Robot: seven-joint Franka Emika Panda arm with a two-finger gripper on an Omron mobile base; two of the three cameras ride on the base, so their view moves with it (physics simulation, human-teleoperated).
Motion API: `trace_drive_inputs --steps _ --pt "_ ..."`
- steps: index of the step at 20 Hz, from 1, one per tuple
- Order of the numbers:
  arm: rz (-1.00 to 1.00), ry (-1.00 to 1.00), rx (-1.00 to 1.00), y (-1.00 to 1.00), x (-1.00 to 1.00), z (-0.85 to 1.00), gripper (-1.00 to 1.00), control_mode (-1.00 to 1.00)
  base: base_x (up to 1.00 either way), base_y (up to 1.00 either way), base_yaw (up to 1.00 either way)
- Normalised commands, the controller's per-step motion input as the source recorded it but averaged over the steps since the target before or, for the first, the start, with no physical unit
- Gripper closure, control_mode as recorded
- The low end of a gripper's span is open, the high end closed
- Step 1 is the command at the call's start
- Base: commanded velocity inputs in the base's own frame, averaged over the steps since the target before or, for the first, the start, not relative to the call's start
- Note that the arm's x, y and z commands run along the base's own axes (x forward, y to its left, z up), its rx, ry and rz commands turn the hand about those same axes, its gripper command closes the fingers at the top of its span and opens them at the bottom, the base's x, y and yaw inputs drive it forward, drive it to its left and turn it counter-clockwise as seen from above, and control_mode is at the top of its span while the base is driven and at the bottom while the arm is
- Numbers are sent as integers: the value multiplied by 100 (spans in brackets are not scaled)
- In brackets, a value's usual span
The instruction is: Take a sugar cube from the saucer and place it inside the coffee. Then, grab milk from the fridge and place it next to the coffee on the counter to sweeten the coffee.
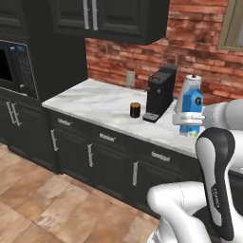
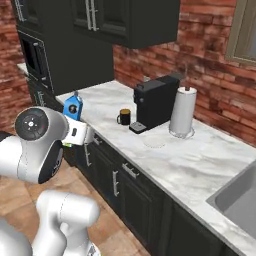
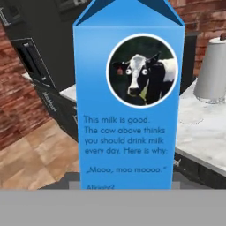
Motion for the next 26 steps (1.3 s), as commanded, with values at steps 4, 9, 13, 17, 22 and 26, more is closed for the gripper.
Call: trace_drive_inputs --steps 4,9,13,17,22,26 --pt "0 0 0 0 0 0 100 100 100 100 -24" --pt "0 0 0 0 0 0 100 100 100 100 -35" --pt "0 0 0 0 0 0 100 100 96 93 -56" --pt "0 0 0 0 0 0 100 100 64 65 -66" --pt "0 0 0 0 0 0 100 100 36 44 -54" --pt "0 0 0 0 0 0 100 100 6 0 -26"
